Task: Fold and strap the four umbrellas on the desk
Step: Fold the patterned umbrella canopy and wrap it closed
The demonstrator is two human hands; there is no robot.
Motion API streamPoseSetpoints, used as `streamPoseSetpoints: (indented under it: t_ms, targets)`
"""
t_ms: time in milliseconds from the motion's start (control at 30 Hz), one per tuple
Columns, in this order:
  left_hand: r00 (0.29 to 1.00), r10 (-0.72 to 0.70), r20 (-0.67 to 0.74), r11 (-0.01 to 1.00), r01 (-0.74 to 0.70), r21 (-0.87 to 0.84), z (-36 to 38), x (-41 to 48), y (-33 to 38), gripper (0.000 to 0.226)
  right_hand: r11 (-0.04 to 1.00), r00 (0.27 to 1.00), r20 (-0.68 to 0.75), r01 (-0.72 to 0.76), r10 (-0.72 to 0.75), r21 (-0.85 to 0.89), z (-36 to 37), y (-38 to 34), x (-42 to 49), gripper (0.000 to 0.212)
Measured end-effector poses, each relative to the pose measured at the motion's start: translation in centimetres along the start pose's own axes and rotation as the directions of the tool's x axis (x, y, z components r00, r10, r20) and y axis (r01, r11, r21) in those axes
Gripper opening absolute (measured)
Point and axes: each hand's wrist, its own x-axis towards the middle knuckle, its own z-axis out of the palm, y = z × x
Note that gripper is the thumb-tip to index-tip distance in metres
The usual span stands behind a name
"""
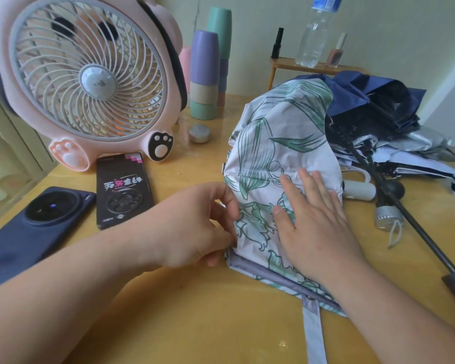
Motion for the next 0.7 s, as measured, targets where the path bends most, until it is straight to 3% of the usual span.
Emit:
streamPoseSetpoints:
  t_ms: [267,367,533,700]
  targets:
    - [1.000,0.000,-0.006,0.991,0.001,0.131,0.28,-0.11,0.12,0.031,1.000,1.000,-0.003,0.001,-0.001,-0.002,0.00,-0.05,0.04,0.066]
    - [0.998,-0.010,0.062,0.994,0.003,0.110,0.12,-0.31,0.26,0.030,1.000,1.000,-0.003,0.002,-0.002,0.000,0.01,0.02,0.05,0.066]
    - [1.000,-0.002,0.010,0.989,0.000,0.145,0.63,0.16,-0.37,0.034,1.000,1.000,-0.012,0.007,-0.007,-0.004,0.12,0.13,0.05,0.066]
    - [0.999,0.025,0.047,0.992,-0.031,0.122,0.42,0.16,-0.47,0.035,1.000,1.000,-0.014,0.013,-0.013,-0.009,0.22,0.17,0.11,0.066]
